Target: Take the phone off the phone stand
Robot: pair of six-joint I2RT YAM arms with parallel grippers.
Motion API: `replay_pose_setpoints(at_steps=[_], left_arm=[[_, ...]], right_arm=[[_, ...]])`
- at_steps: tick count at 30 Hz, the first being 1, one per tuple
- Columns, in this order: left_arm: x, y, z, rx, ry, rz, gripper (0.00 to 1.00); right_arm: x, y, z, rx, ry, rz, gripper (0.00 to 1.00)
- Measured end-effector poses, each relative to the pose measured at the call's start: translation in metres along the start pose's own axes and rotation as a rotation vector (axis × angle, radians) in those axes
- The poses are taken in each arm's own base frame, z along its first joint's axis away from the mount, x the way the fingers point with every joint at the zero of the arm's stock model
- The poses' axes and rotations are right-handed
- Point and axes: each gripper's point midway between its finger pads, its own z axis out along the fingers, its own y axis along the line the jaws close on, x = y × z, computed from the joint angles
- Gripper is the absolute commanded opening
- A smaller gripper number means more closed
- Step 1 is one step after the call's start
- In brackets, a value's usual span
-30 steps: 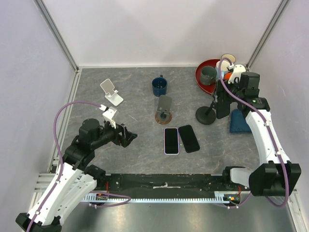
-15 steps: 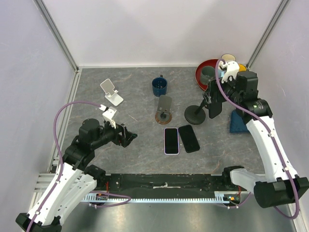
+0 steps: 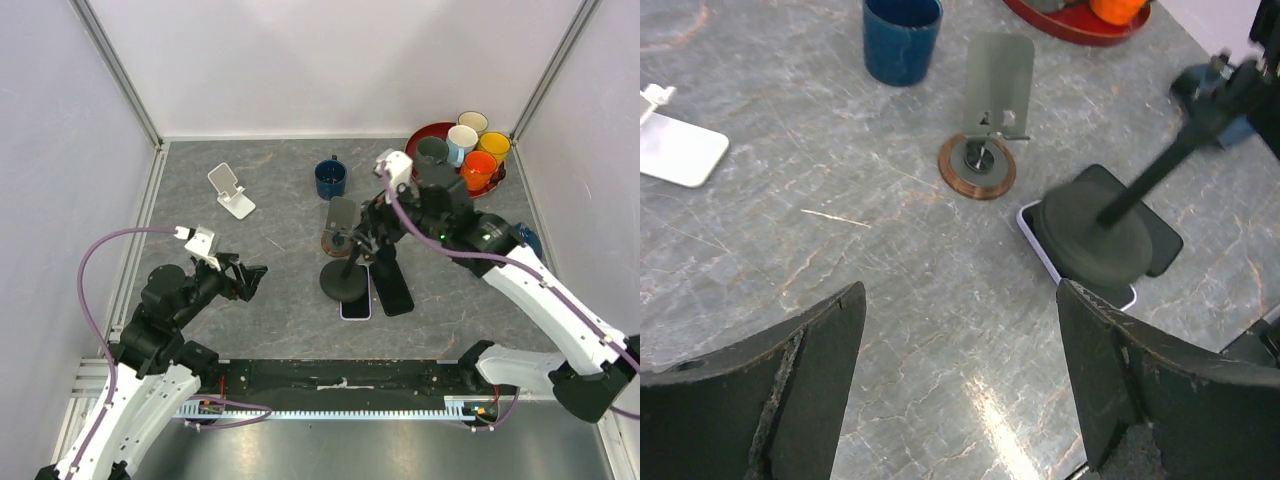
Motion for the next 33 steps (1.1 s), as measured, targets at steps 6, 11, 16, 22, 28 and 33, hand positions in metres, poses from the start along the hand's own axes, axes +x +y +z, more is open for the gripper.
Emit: replay_pose_setpoints(at_steps=[6, 11, 16, 22, 28, 33], left_arm=[[-0.012, 0.012, -0.011, -0.071, -0.088, 0.007, 0.83], [-0.019, 0.018, -0.017, -0.110, -0.134, 0.009, 0.83], [-0.019, 0.022, -0.018, -0.133, -0.143, 0.008, 0.83], [-0.019, 0.024, -0.018, -0.147, -0.144, 0.007, 0.83], [-0.020, 0.026, -0.019, -0.155, -0.152, 0.007, 0.83], [-0.022, 0.026, -0.022, -0.160, -0.170, 0.007, 0.83]], right_arm=[[0.010, 0.070, 0.040, -0.148, 0.029, -0.073, 0.00], [0.021, 0.117, 0.091, -0.222, 0.021, -0.124, 0.00], [0.035, 0.147, 0.132, -0.270, 0.003, -0.152, 0.00], [0.035, 0.158, 0.151, -0.297, -0.064, -0.190, 0.00], [0.031, 0.157, 0.159, -0.298, -0.100, -0.268, 0.00], [0.031, 0.154, 0.165, -0.286, -0.105, -0.349, 0.00]])
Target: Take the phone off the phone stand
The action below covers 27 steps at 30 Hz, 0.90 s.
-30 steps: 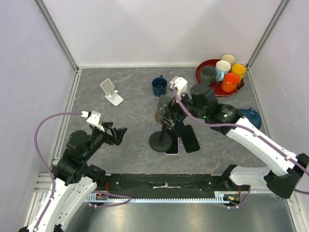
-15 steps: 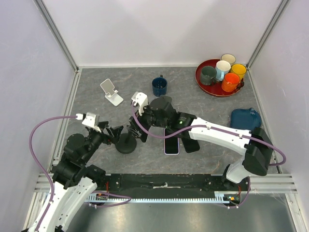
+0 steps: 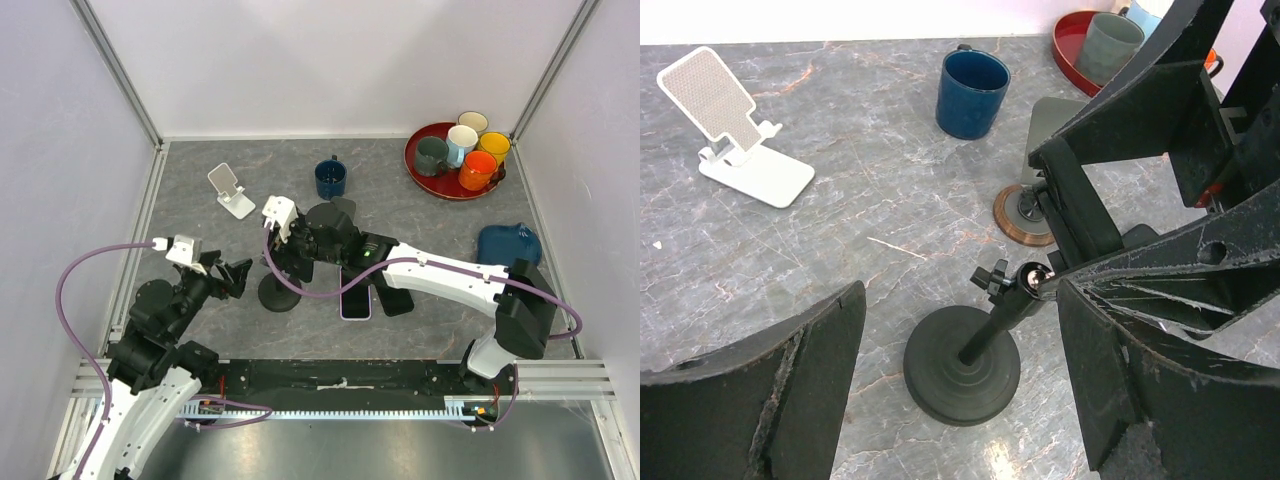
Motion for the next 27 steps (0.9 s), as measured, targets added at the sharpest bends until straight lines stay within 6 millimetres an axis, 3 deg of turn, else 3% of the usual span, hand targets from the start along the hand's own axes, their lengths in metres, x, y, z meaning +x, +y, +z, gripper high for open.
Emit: replay_pose_setpoints(at_steps=[6, 10, 13, 19, 27], left_arm=[[-0.0008, 0.0010, 0.0003, -0.006, -0.005, 0.000, 0.84], [-0.0012, 0.0012, 0.0004, -0.007, -0.006, 0.000, 0.84], [-0.0012, 0.0014, 0.0004, -0.008, -0.006, -0.001, 0.84], [0.0009, 0.0009, 0.0020, -0.005, 0.004, 0.000, 0.85], [0.0065, 0.0019, 0.0052, -0.010, 0.026, 0.001, 0.86]], right_arm=[[0.0001, -0.0025, -0.0003, 0.000, 0.005, -0.057, 0.04], [0.0001, -0.0018, -0.0003, -0.006, 0.004, -0.069, 0.32], [0.0003, -0.0011, -0.0004, -0.011, 0.005, -0.071, 0.47], [0.0003, 0.0008, -0.0008, -0.022, 0.005, -0.071, 0.66], [0.0007, 0.0029, -0.0030, -0.037, 0.021, -0.069, 0.79]])
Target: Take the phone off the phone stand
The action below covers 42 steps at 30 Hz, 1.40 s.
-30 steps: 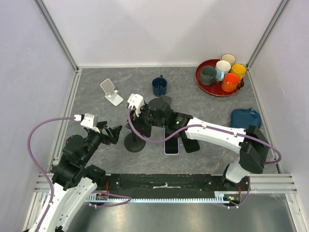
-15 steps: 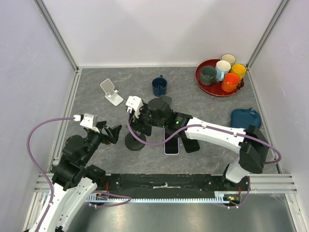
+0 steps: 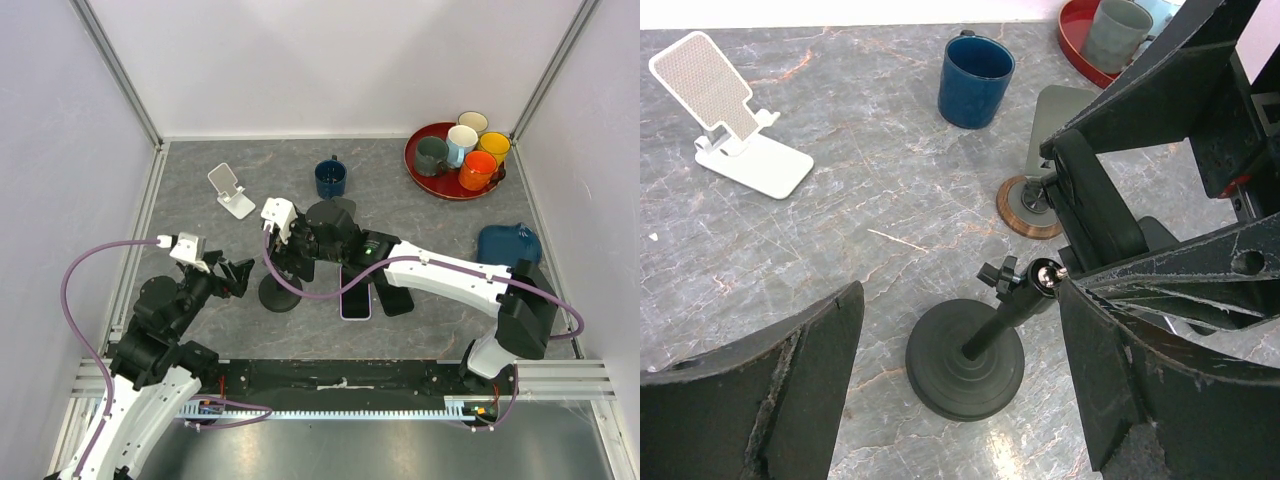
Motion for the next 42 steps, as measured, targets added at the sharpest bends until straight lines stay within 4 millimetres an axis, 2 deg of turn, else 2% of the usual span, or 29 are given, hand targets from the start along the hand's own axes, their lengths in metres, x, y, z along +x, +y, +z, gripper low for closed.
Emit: replay_pose_setpoints(at_steps=[9, 16, 23, 27, 32, 35, 38, 42], left_arm=[[0.003, -0.002, 0.001, 0.014, 0.014, 0.000, 0.86], [0.004, -0.003, 0.002, 0.018, 0.019, 0.000, 0.86], [0.007, -0.003, 0.005, 0.018, 0.037, 0.001, 0.86], [0.011, -0.002, 0.007, 0.005, 0.056, -0.013, 0.87], [0.021, 0.000, 0.011, -0.028, 0.087, -0.118, 0.87], [0.038, 0.000, 0.015, -0.048, 0.119, -0.208, 0.87], [0.059, 0.001, 0.020, -0.065, 0.148, -0.291, 0.86], [0.090, 0.004, 0.024, -0.071, 0.157, -0.370, 0.86]], right_arm=[[-0.001, 0.001, -0.001, -0.011, 0.010, 0.003, 0.92], [-0.024, 0.000, -0.005, -0.012, -0.047, 0.001, 0.98], [-0.045, -0.001, -0.018, -0.011, -0.098, 0.002, 0.98], [-0.065, -0.002, -0.037, 0.003, -0.153, 0.005, 0.98], [-0.089, -0.006, -0.084, 0.055, -0.252, 0.026, 0.98], [-0.098, -0.008, -0.112, 0.089, -0.309, 0.045, 0.98], [-0.096, -0.008, -0.133, 0.113, -0.345, 0.063, 0.98], [-0.075, -0.005, -0.148, 0.131, -0.347, 0.088, 0.98]])
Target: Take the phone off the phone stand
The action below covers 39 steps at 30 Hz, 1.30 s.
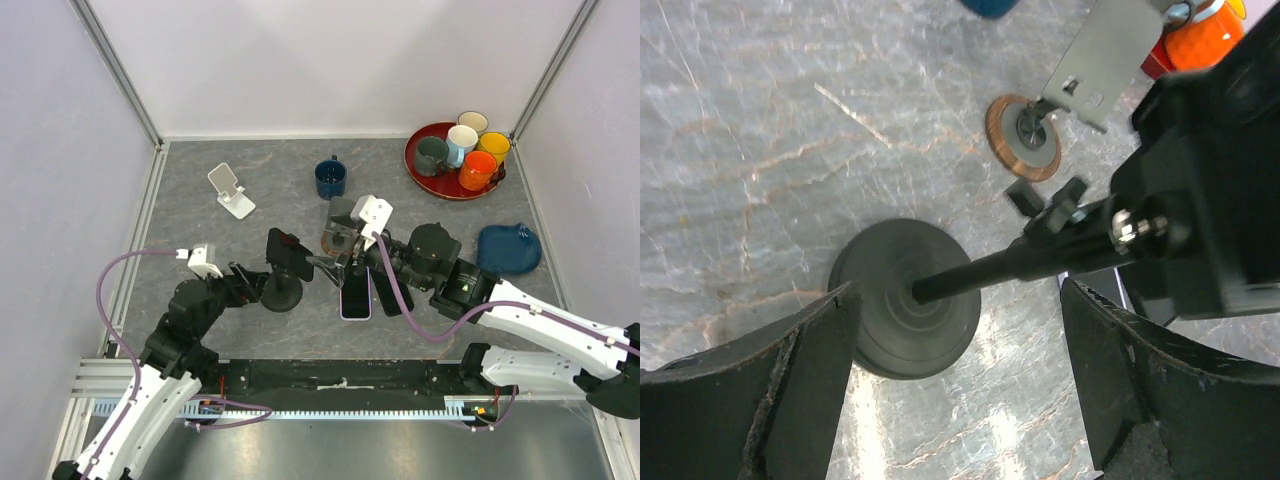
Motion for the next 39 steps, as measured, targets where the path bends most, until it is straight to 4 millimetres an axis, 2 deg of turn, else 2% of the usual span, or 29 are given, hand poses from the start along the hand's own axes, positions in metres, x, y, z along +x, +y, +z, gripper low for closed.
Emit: replay_pose_setpoints(at_steps=[5, 9, 11, 17, 25, 33, 35, 37, 39], left_arm=[[0.033, 0.014, 0.011, 0.036, -0.009, -0.060, 0.86], [0.050, 0.015, 0.019, 0.089, -0.008, -0.067, 0.85], [0.050, 0.010, 0.020, 0.121, -0.017, -0.065, 0.85], [0.025, -0.020, 0.025, 0.264, -0.100, -0.007, 0.84], [0.041, -0.019, 0.047, 0.268, -0.022, 0.054, 0.82], [0.040, -0.027, 0.054, 0.307, -0.030, 0.094, 0.66], [0.040, -0.029, 0.056, 0.321, -0.032, 0.101, 0.65], [0.041, -0.031, 0.058, 0.331, -0.031, 0.109, 0.62], [0.044, -0.034, 0.060, 0.346, -0.021, 0.118, 0.54]], right_arm=[[0.020, -0.001, -0.012, 0.017, 0.024, 0.013, 0.98], [0.025, -0.001, -0.016, 0.020, 0.026, 0.015, 0.98], [0.026, -0.001, -0.016, 0.021, 0.026, 0.016, 0.98], [0.030, -0.001, -0.016, 0.022, 0.029, 0.021, 0.98], [0.031, 0.000, -0.016, 0.022, 0.030, 0.037, 0.98], [0.031, 0.001, -0.016, 0.021, 0.031, 0.046, 0.98], [0.032, 0.001, -0.015, 0.021, 0.034, 0.047, 0.98], [0.036, 0.001, -0.014, 0.019, 0.047, 0.048, 0.98], [0.044, 0.002, -0.011, 0.017, 0.071, 0.049, 0.98]])
